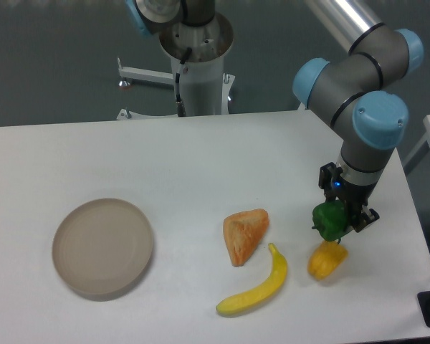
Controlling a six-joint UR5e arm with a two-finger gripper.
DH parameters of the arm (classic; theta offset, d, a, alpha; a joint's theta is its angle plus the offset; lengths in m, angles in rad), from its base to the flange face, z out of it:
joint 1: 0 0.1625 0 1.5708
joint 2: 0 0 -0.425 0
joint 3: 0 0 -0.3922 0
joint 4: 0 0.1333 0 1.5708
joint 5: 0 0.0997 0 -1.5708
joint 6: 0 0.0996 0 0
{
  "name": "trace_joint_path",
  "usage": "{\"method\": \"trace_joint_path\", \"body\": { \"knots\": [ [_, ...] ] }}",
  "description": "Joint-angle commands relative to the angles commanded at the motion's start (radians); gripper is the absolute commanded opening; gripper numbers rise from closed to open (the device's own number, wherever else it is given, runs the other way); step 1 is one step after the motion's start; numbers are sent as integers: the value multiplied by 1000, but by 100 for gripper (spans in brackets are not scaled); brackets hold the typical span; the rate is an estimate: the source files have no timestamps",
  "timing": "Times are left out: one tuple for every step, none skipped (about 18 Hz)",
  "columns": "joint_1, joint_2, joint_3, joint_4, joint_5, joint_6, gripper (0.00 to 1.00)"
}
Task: Pick up the green pepper from the table
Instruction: 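Lift the held green pepper and carry it toward the yellow pepper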
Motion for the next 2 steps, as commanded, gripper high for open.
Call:
{"method": "trace_joint_path", "body": {
  "knots": [
    [0, 0, 2, -2, 0, -2, 43],
    [0, -2, 3, 0, 0, -3, 43]
  ]
}}
